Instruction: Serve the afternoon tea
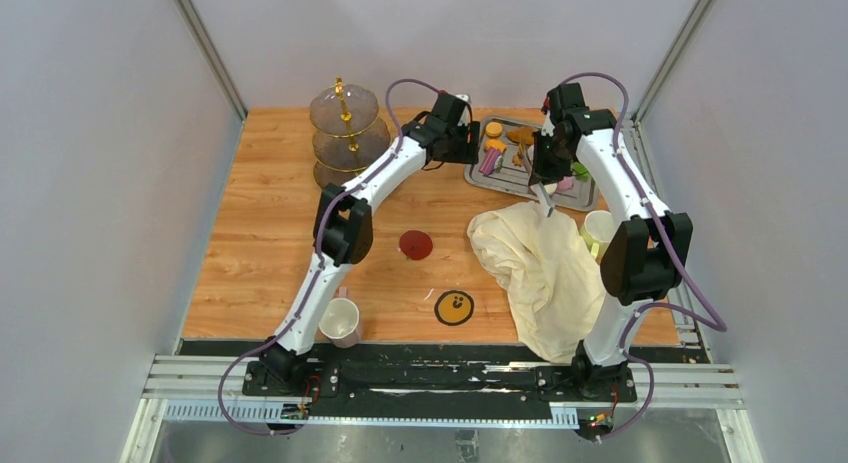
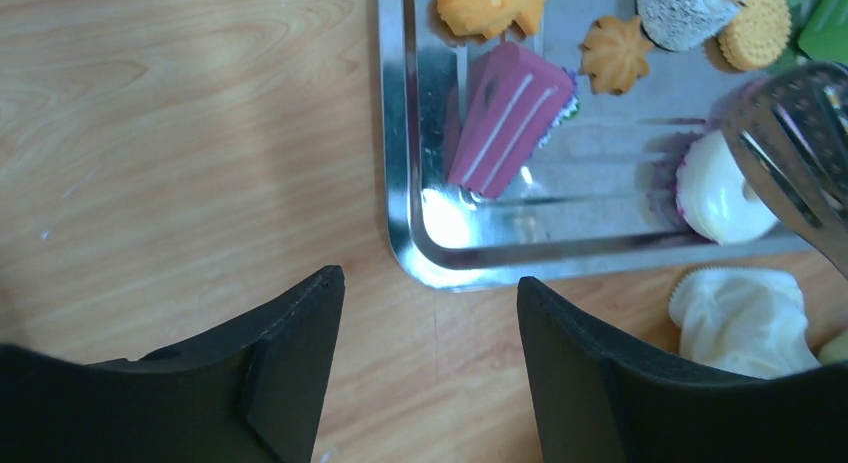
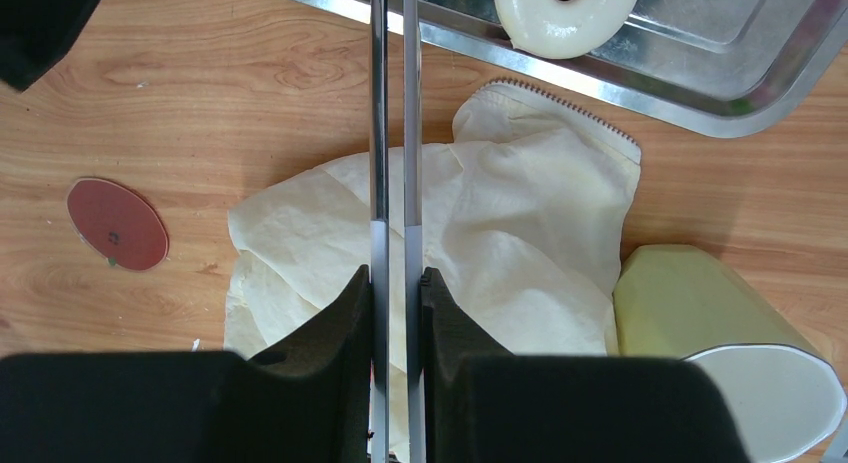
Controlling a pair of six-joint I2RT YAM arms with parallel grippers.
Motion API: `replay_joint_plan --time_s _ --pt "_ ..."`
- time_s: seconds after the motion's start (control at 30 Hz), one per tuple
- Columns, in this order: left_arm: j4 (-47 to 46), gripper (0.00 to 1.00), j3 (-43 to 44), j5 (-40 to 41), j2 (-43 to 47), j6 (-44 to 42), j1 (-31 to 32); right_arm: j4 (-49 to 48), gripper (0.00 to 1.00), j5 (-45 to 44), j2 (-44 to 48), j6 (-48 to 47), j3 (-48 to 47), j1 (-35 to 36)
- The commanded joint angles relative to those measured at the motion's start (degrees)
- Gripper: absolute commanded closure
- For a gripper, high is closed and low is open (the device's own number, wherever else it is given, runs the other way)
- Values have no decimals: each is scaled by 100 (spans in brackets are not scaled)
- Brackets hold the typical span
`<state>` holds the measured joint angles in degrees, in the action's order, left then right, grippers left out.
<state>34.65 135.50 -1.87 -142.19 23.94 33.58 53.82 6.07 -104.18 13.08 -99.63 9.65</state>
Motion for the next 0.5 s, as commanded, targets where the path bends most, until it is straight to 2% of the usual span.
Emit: replay_joint_plan --time_s 0.0,0.37,0.47 --pt "-49 33 717 186 -546 -44 55 -47 86 40 21 10 -36 -139" --pt "-629 34 665 806 -996 -458 217 -63 87 81 56 12 131 -139" --pt "-540 38 746 1187 -1099 -635 323 -82 87 134 34 23 169 -139"
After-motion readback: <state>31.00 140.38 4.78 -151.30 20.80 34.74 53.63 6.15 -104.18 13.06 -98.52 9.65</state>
